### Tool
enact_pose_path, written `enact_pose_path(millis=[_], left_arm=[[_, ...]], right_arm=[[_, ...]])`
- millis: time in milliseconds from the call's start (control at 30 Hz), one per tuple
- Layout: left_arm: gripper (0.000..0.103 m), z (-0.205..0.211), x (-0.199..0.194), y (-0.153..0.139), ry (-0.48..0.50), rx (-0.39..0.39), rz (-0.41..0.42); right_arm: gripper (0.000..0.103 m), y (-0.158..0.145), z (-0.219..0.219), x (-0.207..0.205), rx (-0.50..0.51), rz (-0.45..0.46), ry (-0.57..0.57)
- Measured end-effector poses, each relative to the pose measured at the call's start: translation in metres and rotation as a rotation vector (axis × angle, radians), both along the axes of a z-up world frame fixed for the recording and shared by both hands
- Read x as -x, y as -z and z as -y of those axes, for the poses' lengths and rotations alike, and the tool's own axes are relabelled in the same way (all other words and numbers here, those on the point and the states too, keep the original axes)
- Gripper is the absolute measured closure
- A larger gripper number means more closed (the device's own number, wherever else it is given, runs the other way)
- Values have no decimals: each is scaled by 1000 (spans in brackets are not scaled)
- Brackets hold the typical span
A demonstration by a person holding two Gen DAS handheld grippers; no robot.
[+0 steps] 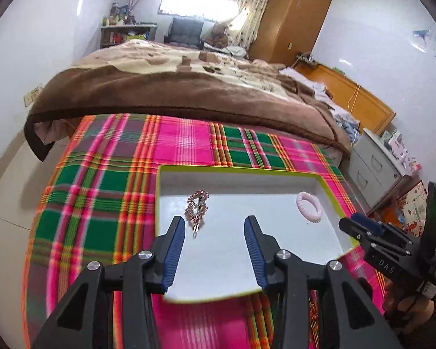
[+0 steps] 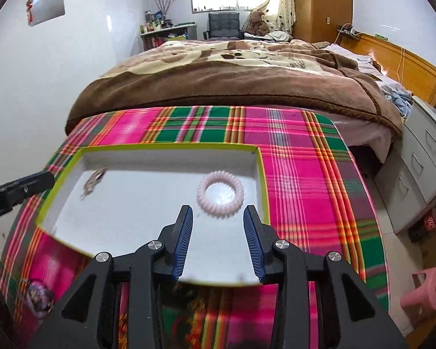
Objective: Organize jewelry
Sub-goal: 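Grasp the purple hair tie with the left tool while the right tool grasps the amber bead string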
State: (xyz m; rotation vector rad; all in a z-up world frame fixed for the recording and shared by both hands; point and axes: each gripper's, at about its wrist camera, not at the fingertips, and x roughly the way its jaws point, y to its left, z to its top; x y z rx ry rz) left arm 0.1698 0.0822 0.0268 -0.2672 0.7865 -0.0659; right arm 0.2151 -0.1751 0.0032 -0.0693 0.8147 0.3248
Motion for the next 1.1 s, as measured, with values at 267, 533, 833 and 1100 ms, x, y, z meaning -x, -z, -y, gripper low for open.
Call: enact_pose_path(millis=[267,533,833,1100], left_arm=[[60,-11,59,-13,-19,17,40],[60,-19,106,-6,-25,20,49],[60,-33,139,16,-39,41,7],[60,-36,156,28,-14,69,-14]], right_arm=[[65,-7,2,49,-68,18,-49],[65,-1,-5,91,-137,19,-136],[51,13,-22,115,-139,-9,-180],[51,21,-47,124,-93,-6,-230]])
